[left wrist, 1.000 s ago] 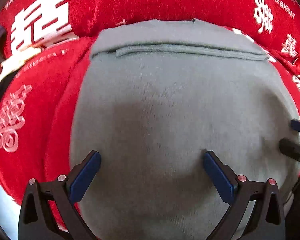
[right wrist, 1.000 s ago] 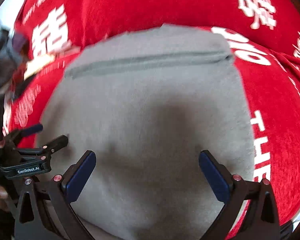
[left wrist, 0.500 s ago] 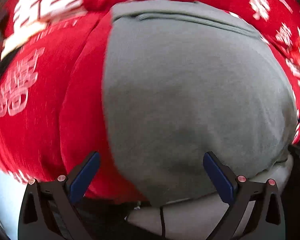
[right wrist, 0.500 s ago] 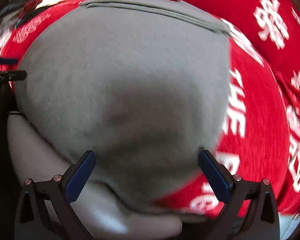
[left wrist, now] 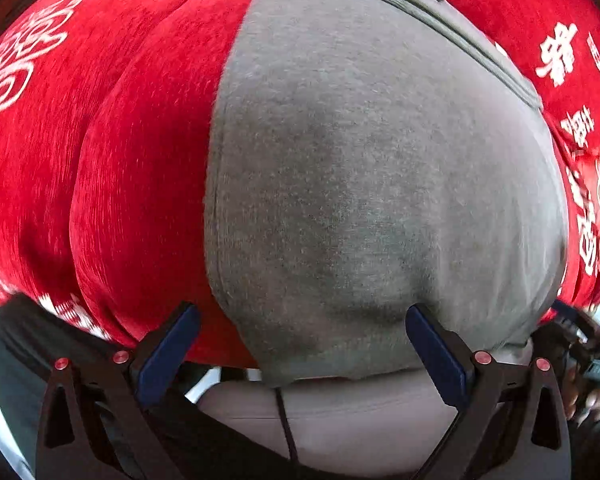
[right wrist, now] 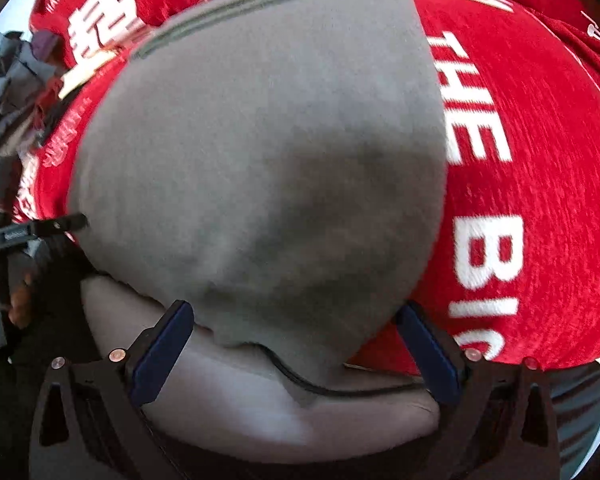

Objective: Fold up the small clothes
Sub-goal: 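Close the left and right grippers on the grey sweatshirt hem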

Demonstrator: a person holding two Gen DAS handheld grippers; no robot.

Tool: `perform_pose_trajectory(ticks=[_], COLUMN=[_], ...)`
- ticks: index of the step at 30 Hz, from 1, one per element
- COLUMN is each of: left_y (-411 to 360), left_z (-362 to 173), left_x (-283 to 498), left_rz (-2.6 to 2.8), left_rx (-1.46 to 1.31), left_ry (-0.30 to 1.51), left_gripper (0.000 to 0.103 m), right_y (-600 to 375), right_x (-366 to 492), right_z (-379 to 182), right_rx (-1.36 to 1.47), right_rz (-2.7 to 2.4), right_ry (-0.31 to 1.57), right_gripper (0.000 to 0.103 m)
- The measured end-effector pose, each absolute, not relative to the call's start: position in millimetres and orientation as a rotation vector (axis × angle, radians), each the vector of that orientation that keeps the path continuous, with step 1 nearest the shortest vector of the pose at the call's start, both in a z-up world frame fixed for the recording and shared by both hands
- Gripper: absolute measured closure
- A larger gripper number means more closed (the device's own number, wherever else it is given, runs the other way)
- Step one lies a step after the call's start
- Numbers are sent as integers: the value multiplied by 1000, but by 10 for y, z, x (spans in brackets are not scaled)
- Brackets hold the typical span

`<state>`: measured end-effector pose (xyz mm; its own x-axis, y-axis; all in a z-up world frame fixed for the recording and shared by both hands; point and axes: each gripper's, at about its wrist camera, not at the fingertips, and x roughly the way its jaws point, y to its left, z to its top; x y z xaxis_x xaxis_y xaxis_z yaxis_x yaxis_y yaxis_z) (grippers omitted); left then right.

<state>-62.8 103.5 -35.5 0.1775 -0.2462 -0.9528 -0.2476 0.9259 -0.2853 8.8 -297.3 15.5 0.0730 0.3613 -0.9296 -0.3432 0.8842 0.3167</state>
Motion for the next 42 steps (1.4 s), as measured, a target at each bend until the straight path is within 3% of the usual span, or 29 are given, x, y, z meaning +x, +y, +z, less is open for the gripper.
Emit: perform_pose_trajectory(ticks=[3, 5, 7, 9, 12, 15, 17, 18, 20, 22, 25, 31, 38, 41, 42], left_y=[1023, 1055, 1070, 1075, 1088, 1042, 993, 985, 1016, 1024, 1071, 1179, 1172, 1168, 1174], left_z=[-343, -312, -289, -314, -374, -368, -348, -334, -297, -230, -86, 220, 16, -34, -71], left_x=[-685, -725, -792, -834, -854, -885, -924, -946, -975, -991, -1024, -843, -357, -469, -504], left_rz=[52, 66, 63, 64, 57, 69, 71, 65, 56, 17, -13, -40, -23, -57, -68], left_rx=[-422, -440, -467, -497, -545, -528, -529, -535, -534, -533, -558, -578, -641, -665, -696], left_ry=[1393, 1380, 1372, 1374, 1397, 1392, 1386, 1382, 1376, 1371, 1332, 1189, 1189, 1223, 1235], left_gripper=[17, 26, 36, 35, 25, 25, 32, 41, 57, 93, 93, 92, 90, 52, 34], right_y=[-2974, -2957, -3017, -3087, -3064, -3054, -3002, -2924, -2925, -2944, -2984, -3088, -3077, -3108, -3112], right_x=[-5, -1, 6, 11, 58, 36, 24, 19, 7, 22, 45, 229, 647, 641, 636], right_z=[188, 214, 237, 230, 192, 189, 191, 196, 199, 199, 312, 793, 446, 435, 436], right_rx=[-4, -13, 21, 58, 70, 40, 14, 2, -10, 17, 56, 110, 206, 270, 281], right_rz=[507, 495, 497, 506, 528, 531, 523, 522, 536, 551, 571, 613, 568, 569, 577], right_ry=[1382, 1367, 1364, 1371, 1399, 1392, 1389, 1385, 1384, 1388, 1348, 1195, 1252, 1260, 1260], right_gripper=[14, 31, 39, 40, 38, 35, 37, 41, 79, 84, 92, 92, 92, 85, 83])
